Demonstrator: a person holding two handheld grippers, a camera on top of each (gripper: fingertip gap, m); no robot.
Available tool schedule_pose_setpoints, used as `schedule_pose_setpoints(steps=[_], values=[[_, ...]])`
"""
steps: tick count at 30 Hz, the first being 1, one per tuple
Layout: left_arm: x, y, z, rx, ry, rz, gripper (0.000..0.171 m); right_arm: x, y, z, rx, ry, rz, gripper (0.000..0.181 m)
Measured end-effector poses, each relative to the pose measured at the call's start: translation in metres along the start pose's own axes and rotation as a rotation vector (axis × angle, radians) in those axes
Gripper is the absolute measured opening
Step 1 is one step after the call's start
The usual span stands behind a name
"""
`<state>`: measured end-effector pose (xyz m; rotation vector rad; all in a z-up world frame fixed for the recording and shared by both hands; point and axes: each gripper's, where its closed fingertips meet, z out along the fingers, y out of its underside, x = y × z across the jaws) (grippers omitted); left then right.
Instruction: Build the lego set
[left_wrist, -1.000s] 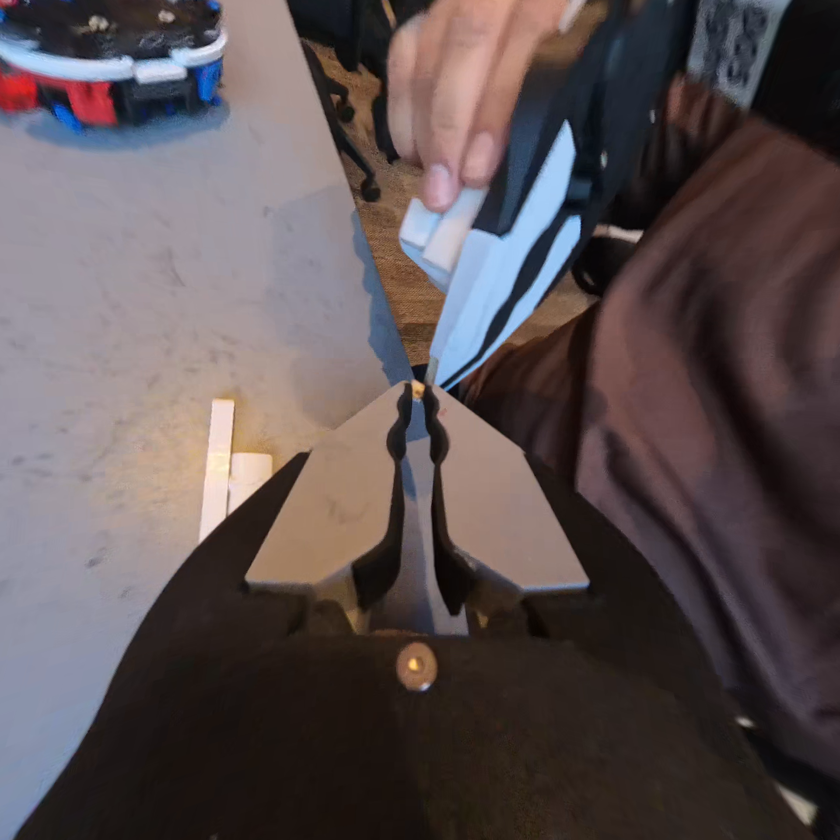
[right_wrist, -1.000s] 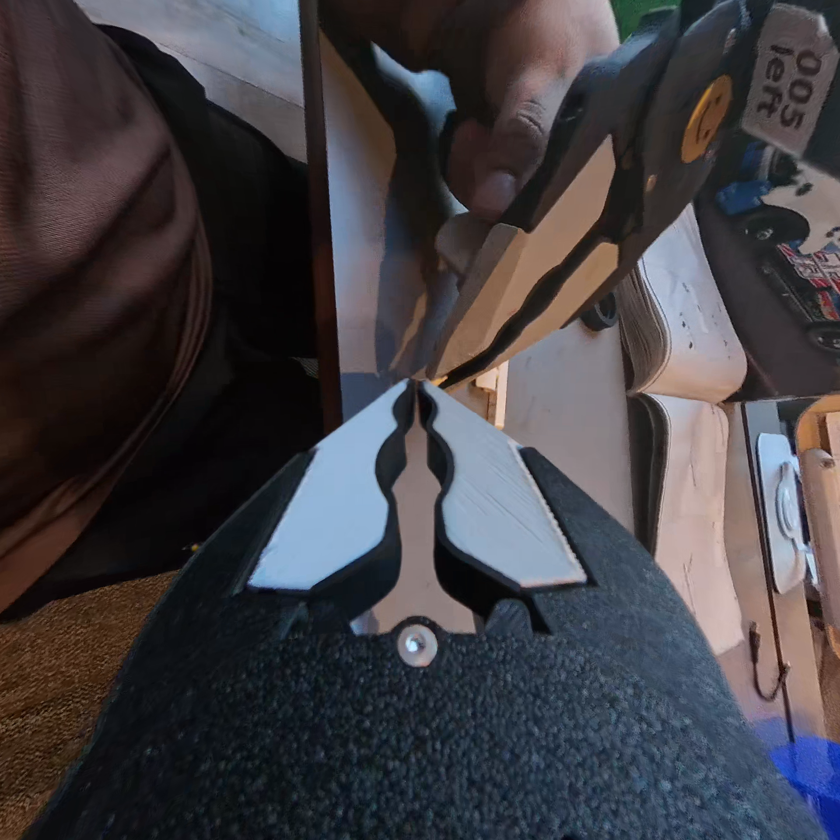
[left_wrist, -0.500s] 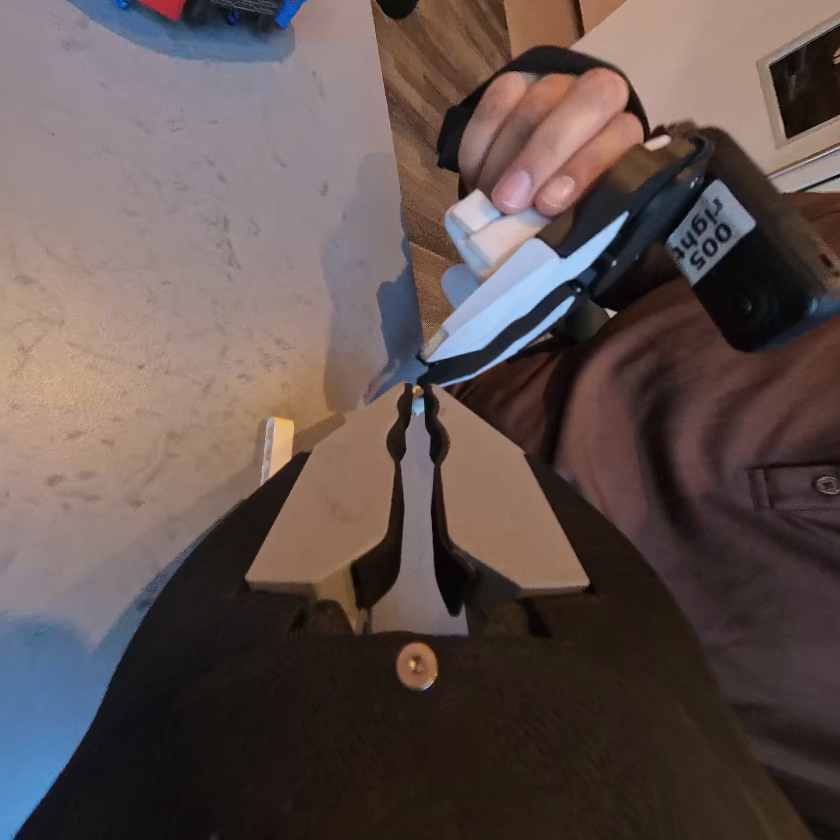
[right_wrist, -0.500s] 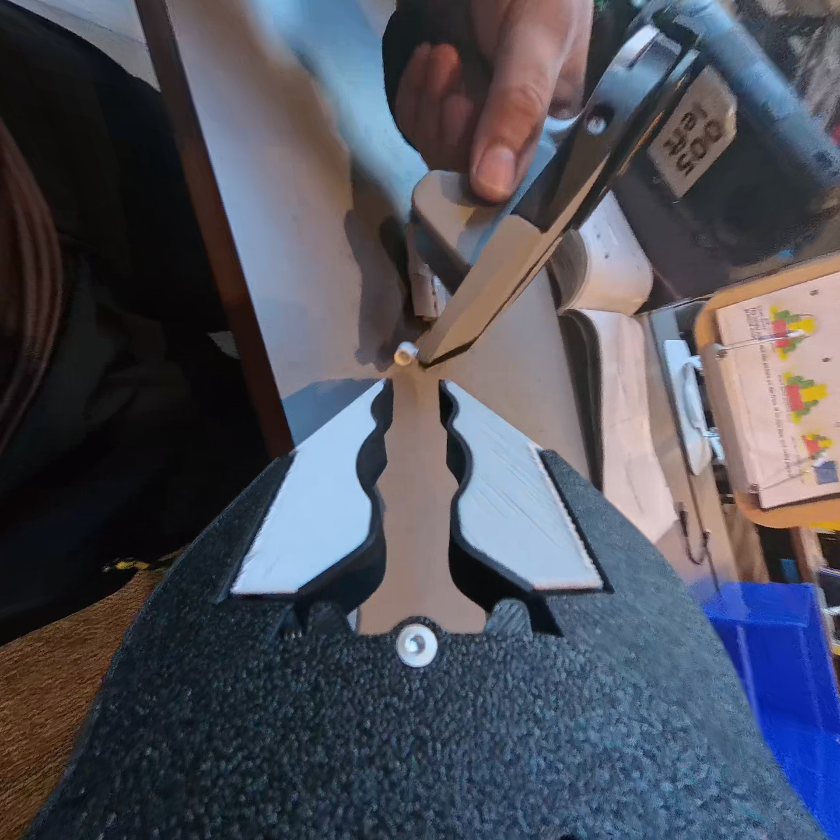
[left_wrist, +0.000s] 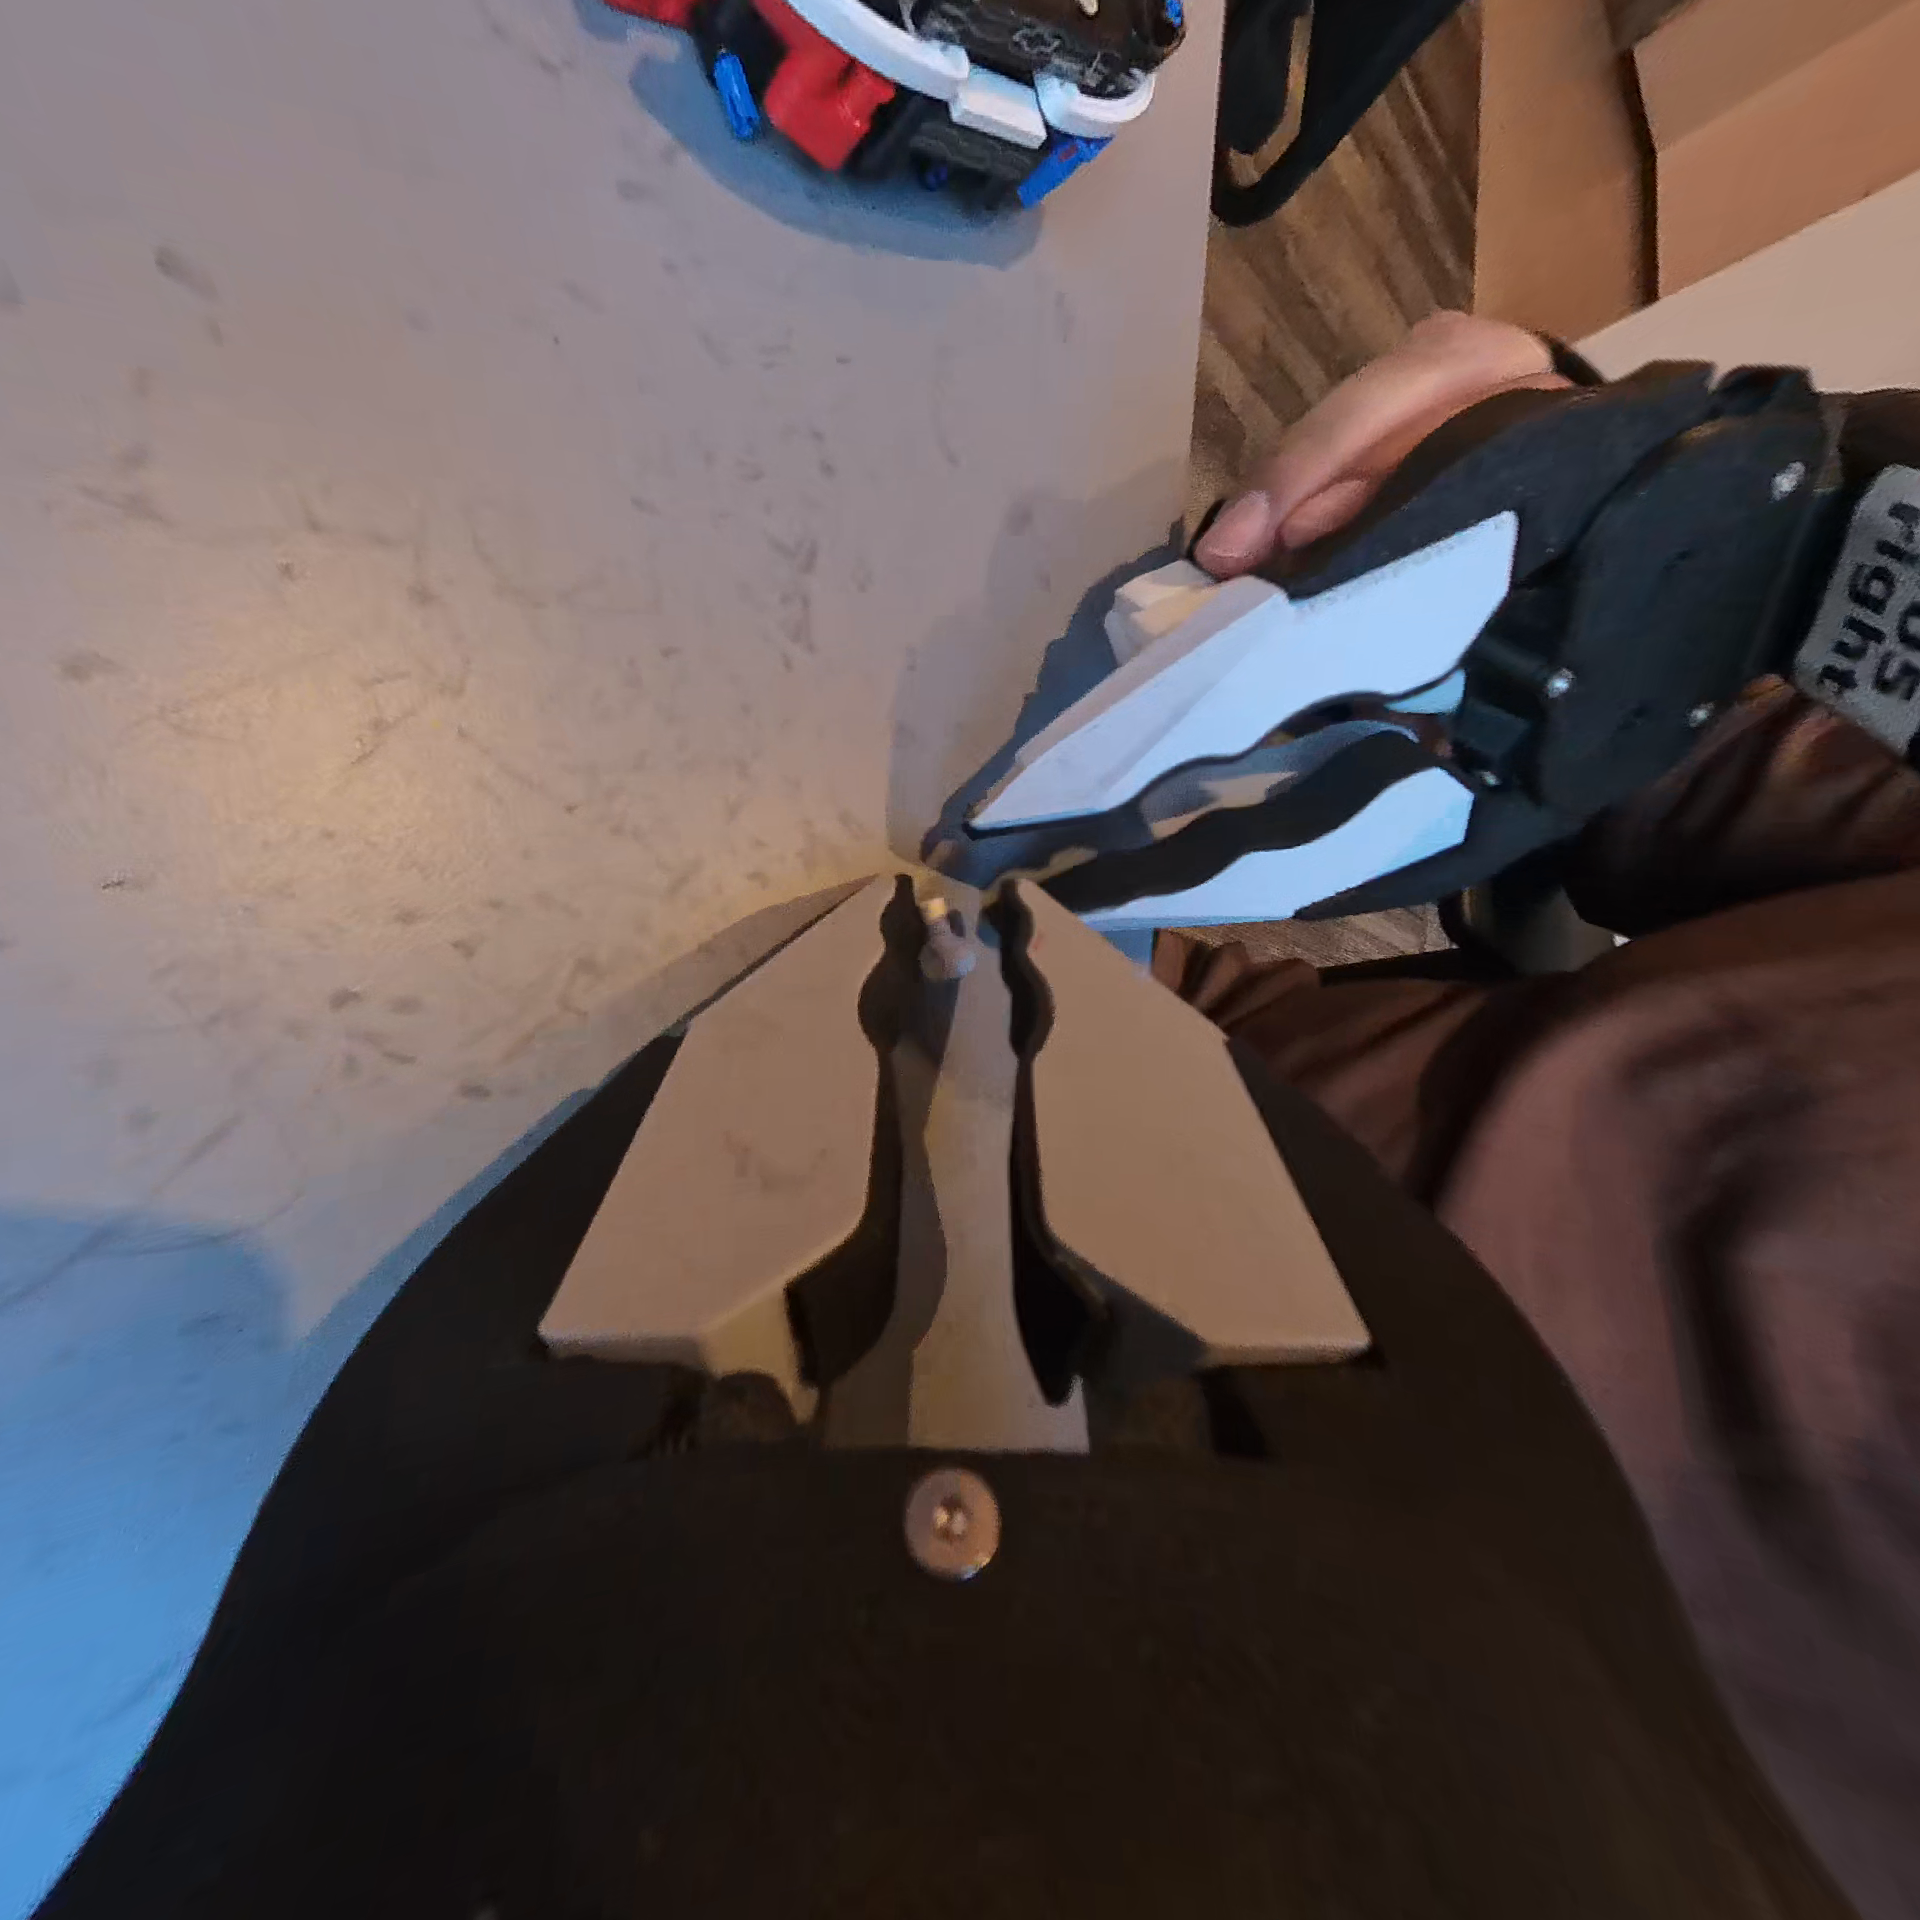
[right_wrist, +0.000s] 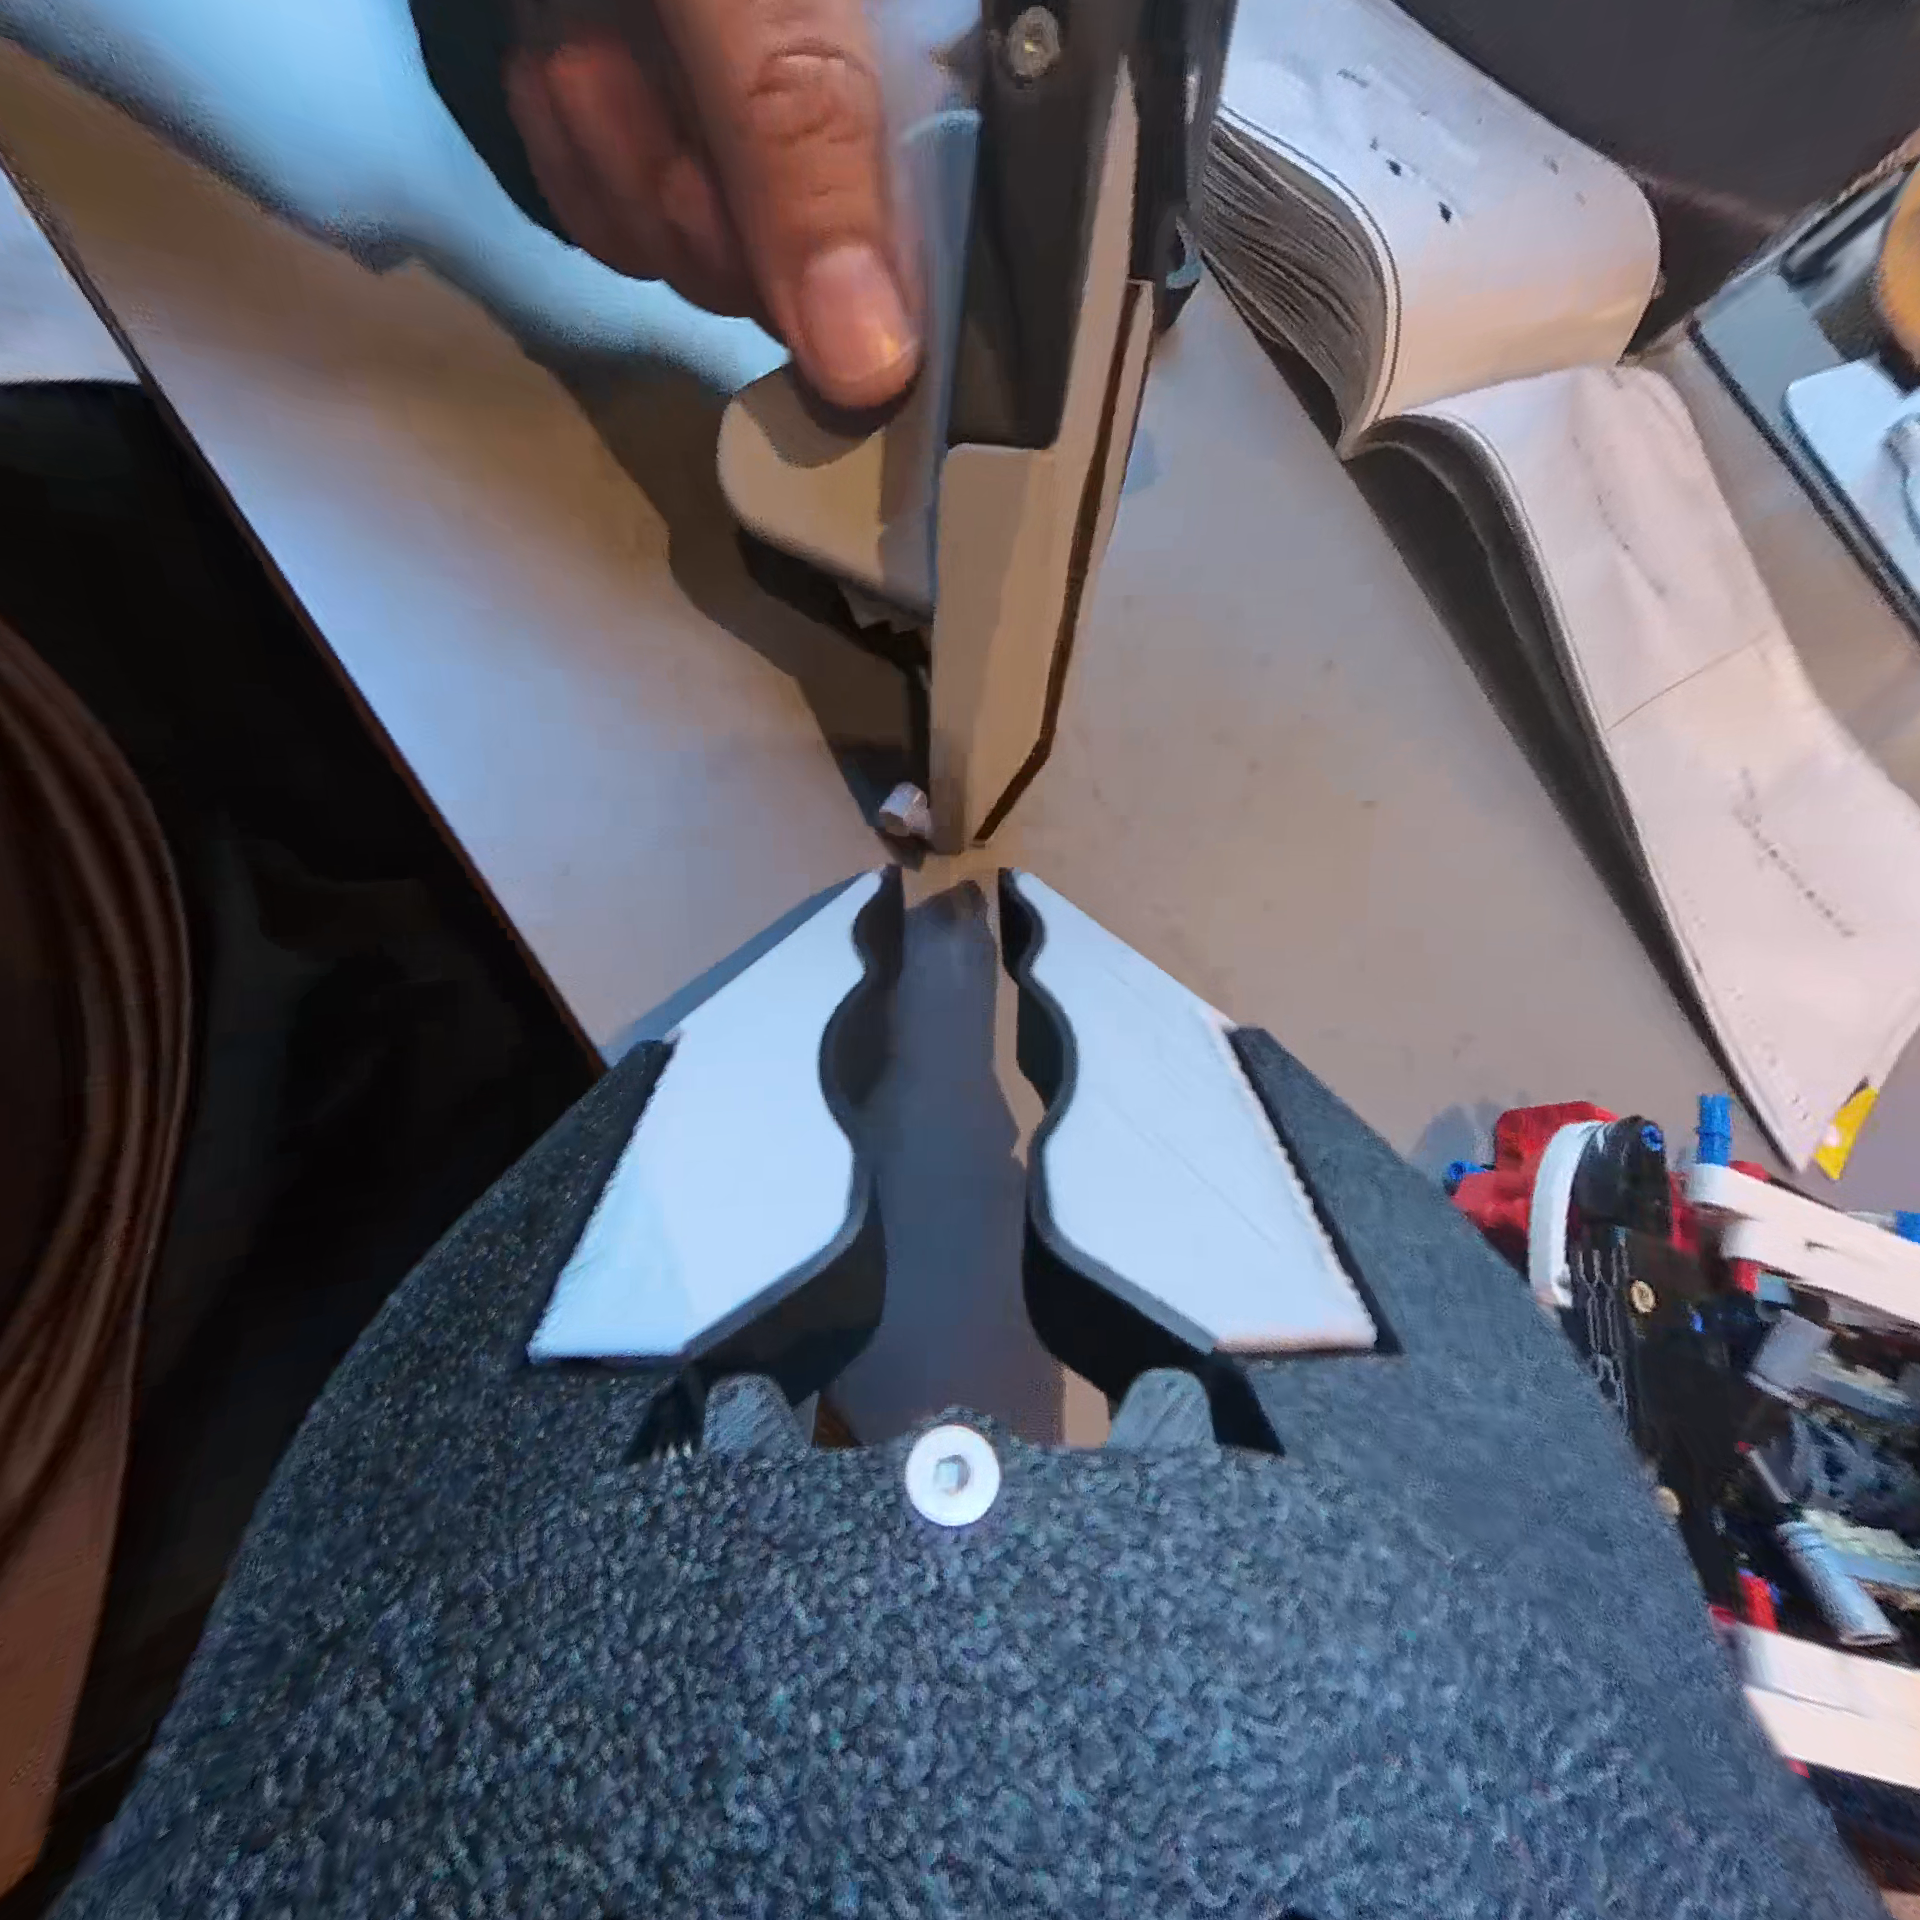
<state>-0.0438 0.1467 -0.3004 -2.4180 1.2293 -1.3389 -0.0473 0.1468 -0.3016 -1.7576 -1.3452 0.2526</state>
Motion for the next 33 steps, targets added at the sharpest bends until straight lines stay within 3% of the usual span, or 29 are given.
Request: schedule_pose_setpoints(steps=[4, 8, 11, 14, 20, 25, 33], values=[[0.000, -0.003, -0.006, 0.019, -0.042, 0.023, 0.025, 0.004, 0.004, -0.002, 0.004, -0.008, 0.099, 0.019], [0.007, -0.010, -0.038, 0.090, -0.081, 0.145, 0.035, -0.003, -0.002, -0.006, 0.044, -0.042, 0.237, 0.020], [-0.020, 0.007, -0.061, 0.003, -0.315, 0.327, 0.052, -0.009, -0.008, -0.004, 0.041, -0.035, 0.267, 0.020], [-0.032, 0.031, -0.062, -0.123, -0.387, 0.449, 0.068, -0.007, -0.012, 0.003, 0.035, -0.002, 0.297, 0.020], [-0.041, 0.036, -0.058, -0.156, -0.440, 0.534, 0.048, -0.005, -0.010, 0.010, -0.006, 0.036, 0.286, 0.018], [-0.041, 0.034, -0.056, -0.131, -0.450, 0.571, 0.047, -0.007, -0.010, 0.011, -0.023, 0.029, 0.233, 0.007], [-0.033, 0.037, -0.050, -0.108, -0.411, 0.613, 0.043, -0.007, -0.008, 0.014, -0.044, -0.050, 0.151, 0.007]])
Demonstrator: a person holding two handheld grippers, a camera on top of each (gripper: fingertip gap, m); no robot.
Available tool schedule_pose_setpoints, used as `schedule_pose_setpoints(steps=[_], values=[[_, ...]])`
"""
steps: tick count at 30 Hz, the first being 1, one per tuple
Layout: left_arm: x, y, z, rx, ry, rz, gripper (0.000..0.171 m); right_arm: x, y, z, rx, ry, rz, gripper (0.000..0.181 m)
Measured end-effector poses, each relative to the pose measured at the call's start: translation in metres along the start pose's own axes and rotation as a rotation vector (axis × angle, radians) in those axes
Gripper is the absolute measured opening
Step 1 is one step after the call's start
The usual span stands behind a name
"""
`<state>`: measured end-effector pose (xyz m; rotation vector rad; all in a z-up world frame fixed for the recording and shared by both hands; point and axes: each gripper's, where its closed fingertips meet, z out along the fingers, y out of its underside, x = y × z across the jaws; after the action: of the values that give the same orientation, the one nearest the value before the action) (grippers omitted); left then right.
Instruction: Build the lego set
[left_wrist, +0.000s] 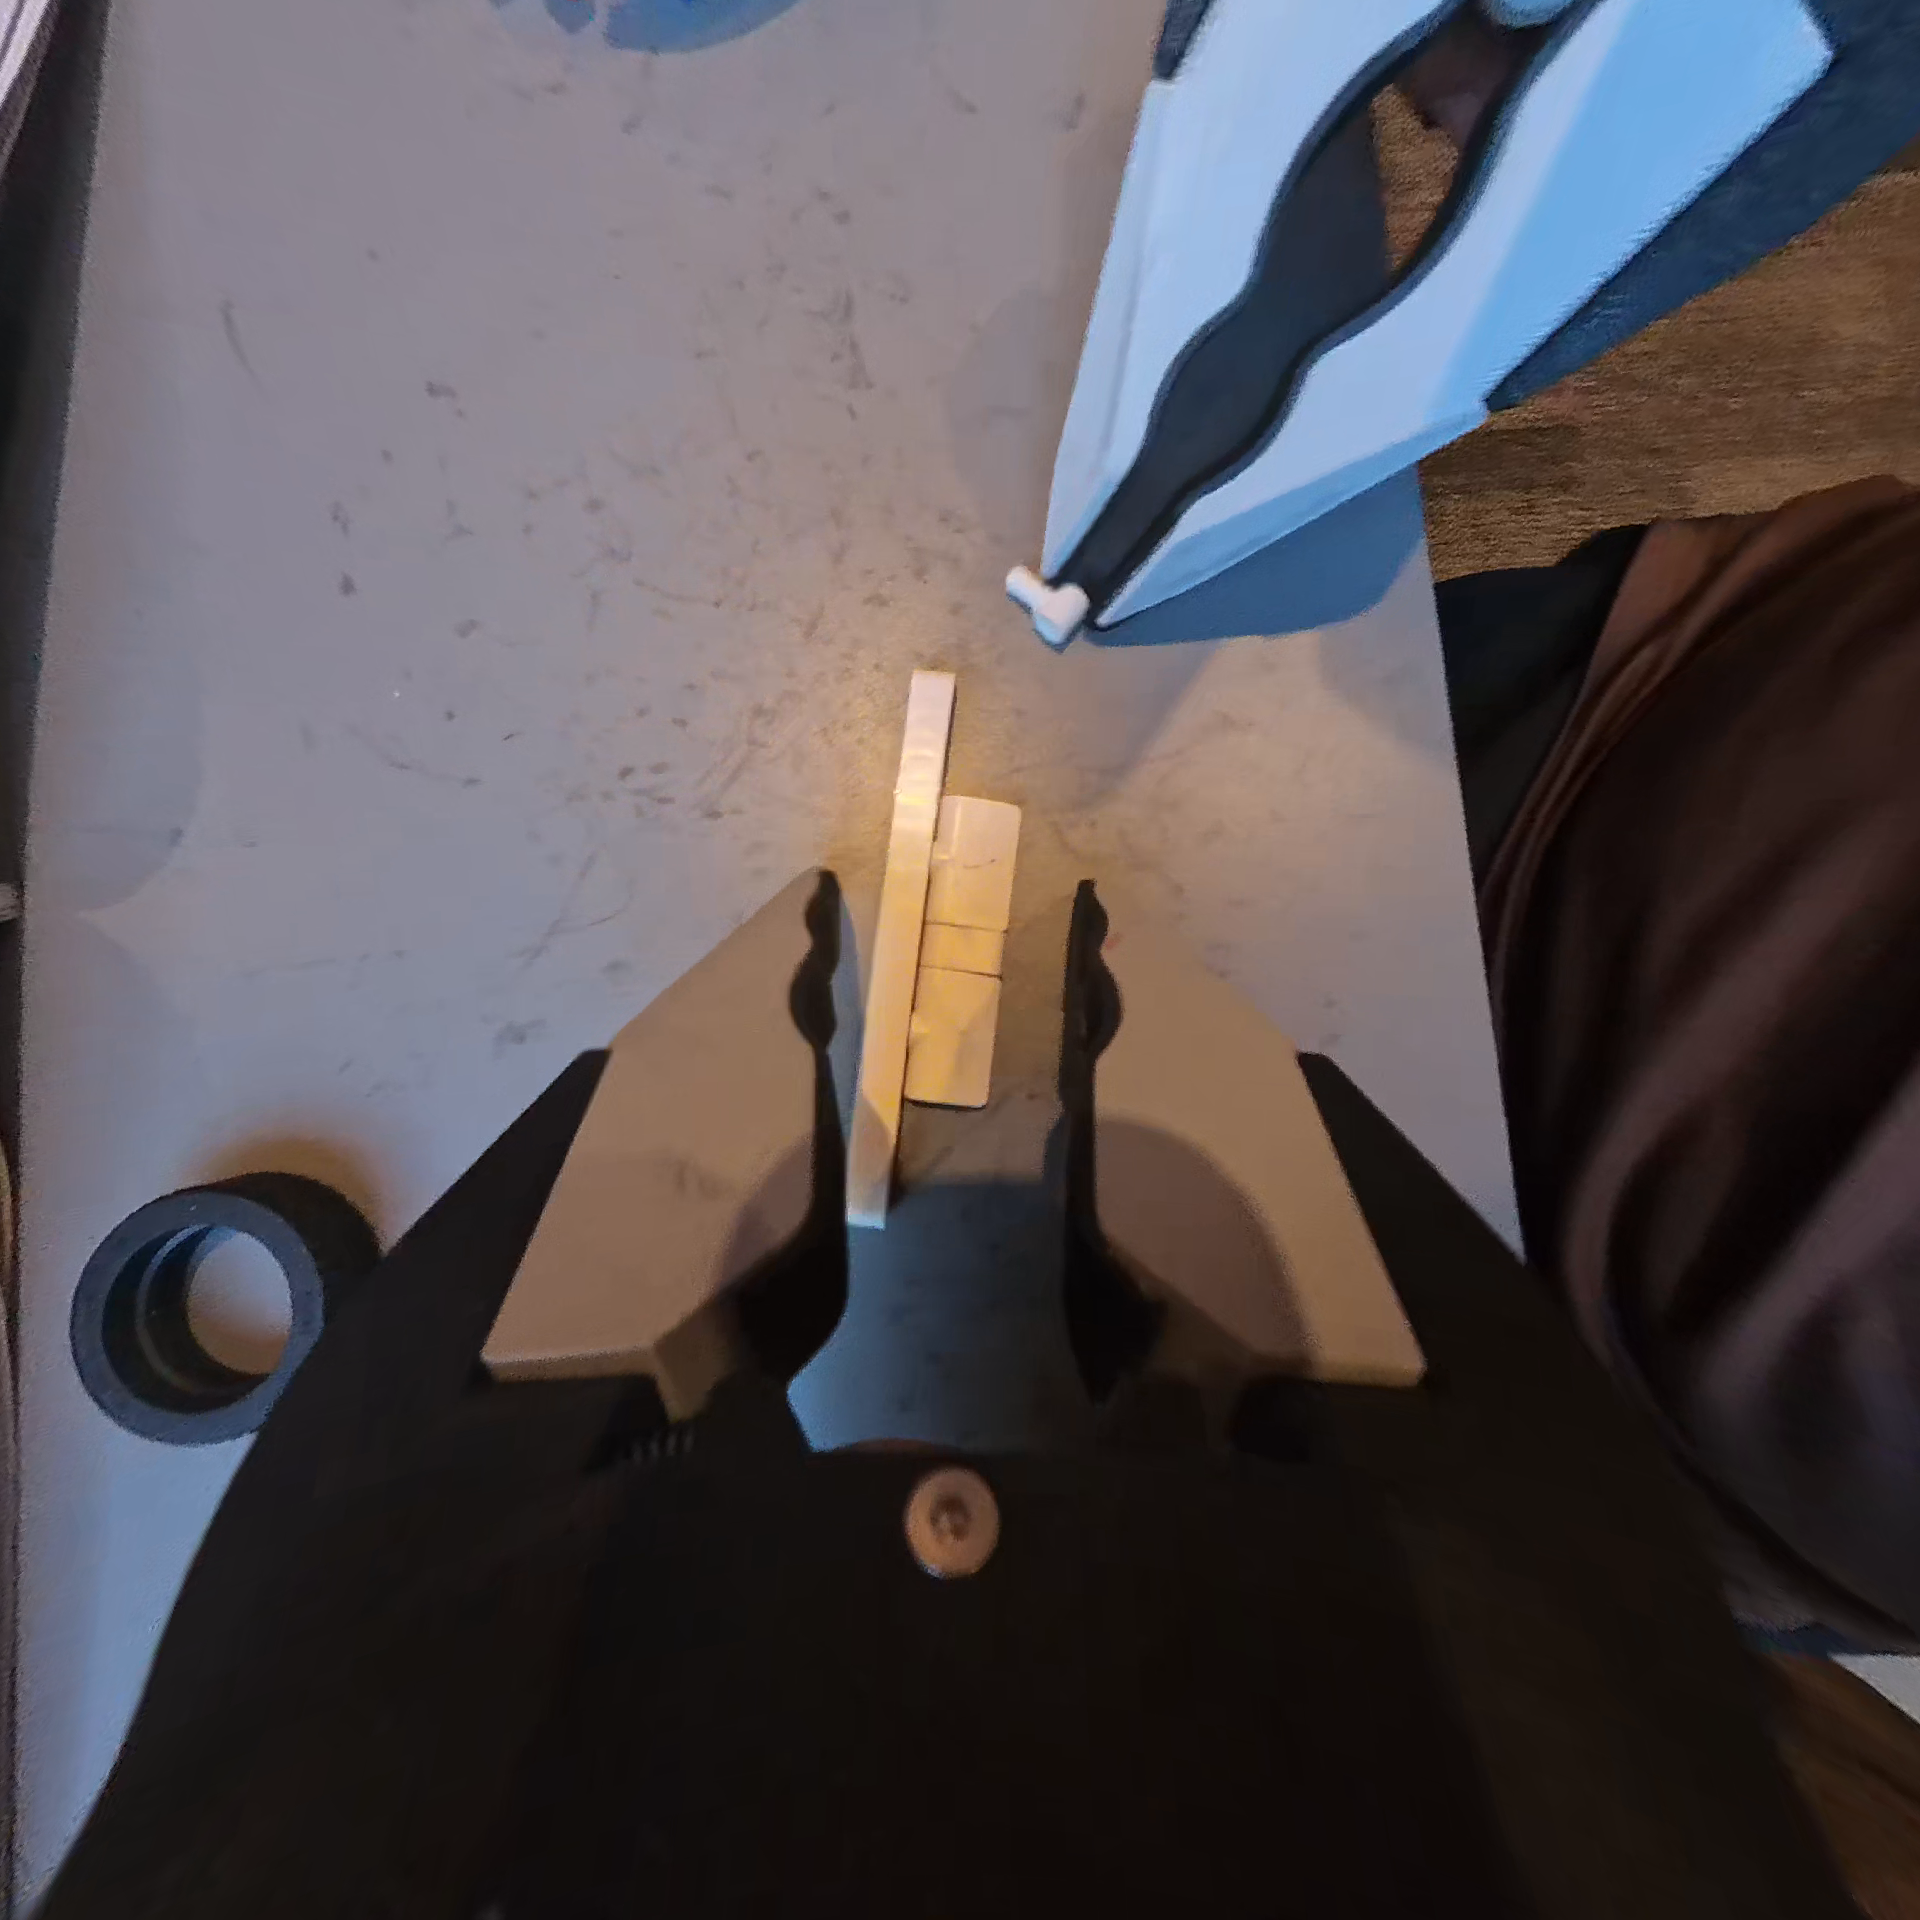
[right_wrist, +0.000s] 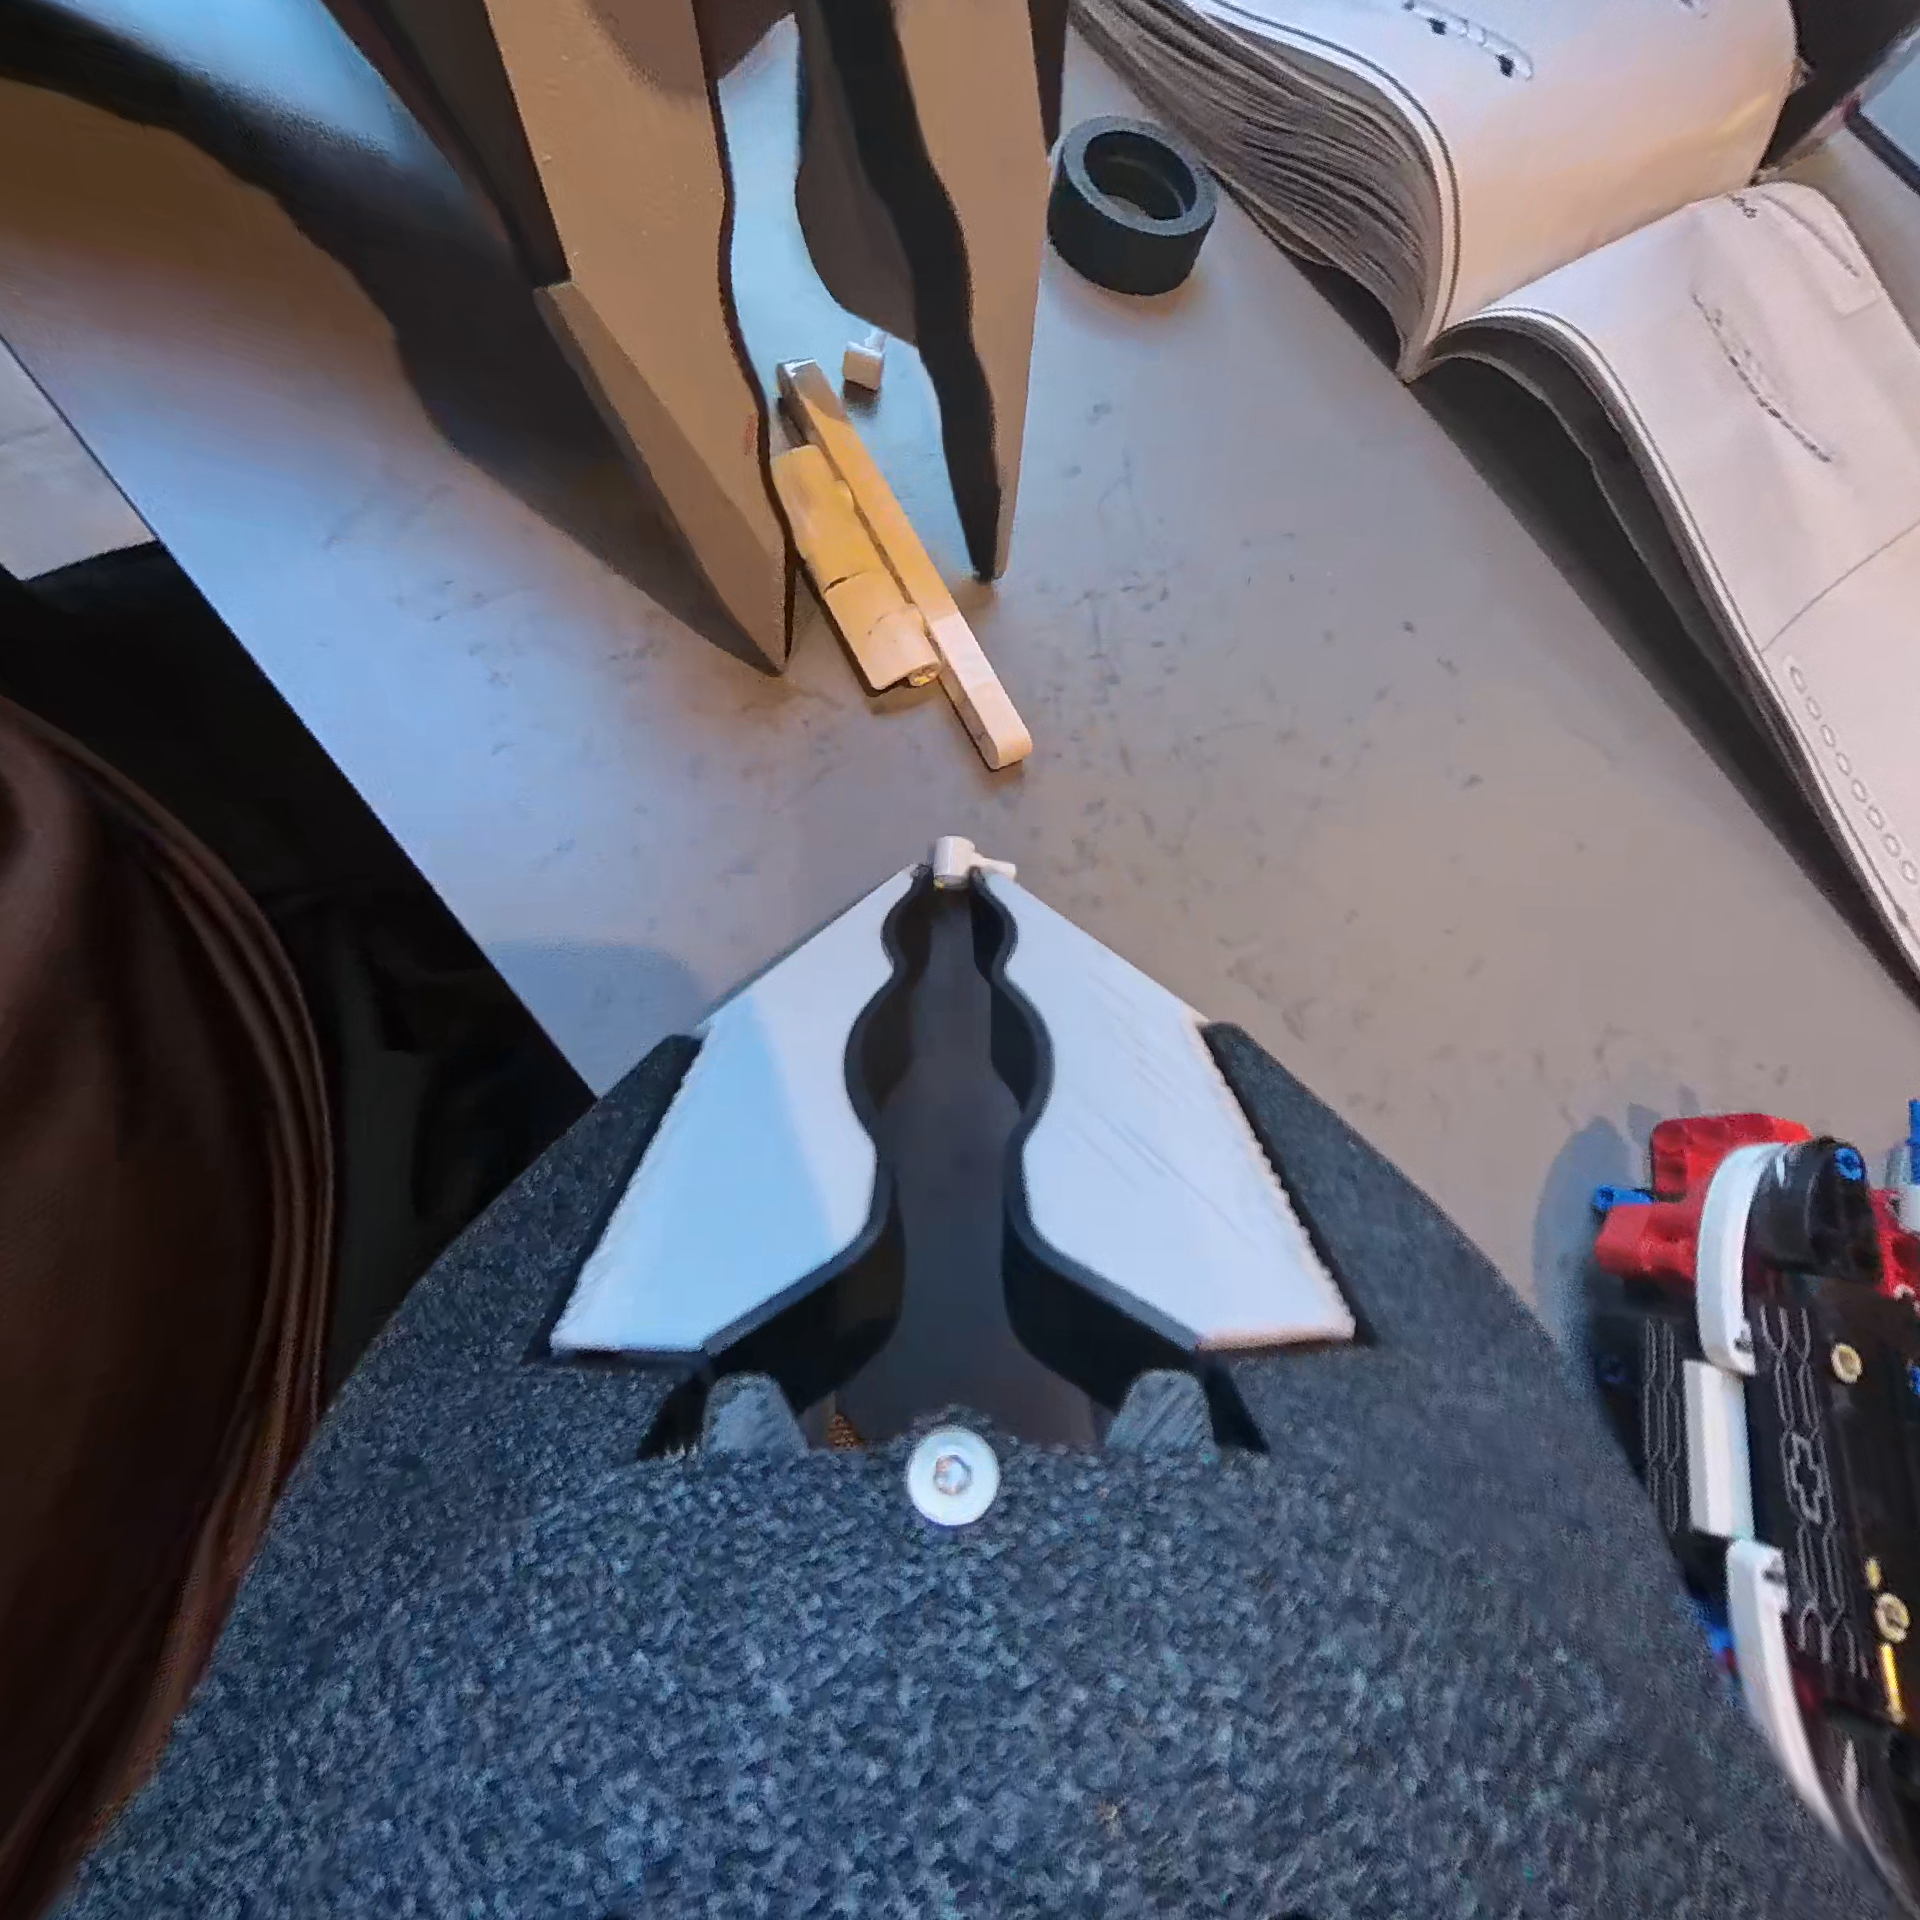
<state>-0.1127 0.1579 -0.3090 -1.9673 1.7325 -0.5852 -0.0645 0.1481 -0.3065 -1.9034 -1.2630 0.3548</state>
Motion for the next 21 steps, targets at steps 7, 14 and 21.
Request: schedule_pose_setpoints(steps=[7, 14, 21], values=[[0.0017, -0.0054, 0.0028, 0.092, 0.037, 0.014, 0.023, -0.0008, -0.0009, -0.0003, -0.010, -0.048, 0.001, 0.012], [-0.0029, -0.0015, -0.0004, 0.045, -0.004, 0.045, 0.037, 0.0040, -0.0029, 0.0024, -0.027, -0.002, -0.023, 0.015], [0.0001, -0.0005, -0.0005, 0.098, 0.038, 0.037, 0.023, 0.0036, -0.0042, 0.0054, -0.034, -0.002, -0.103, 0.007]])
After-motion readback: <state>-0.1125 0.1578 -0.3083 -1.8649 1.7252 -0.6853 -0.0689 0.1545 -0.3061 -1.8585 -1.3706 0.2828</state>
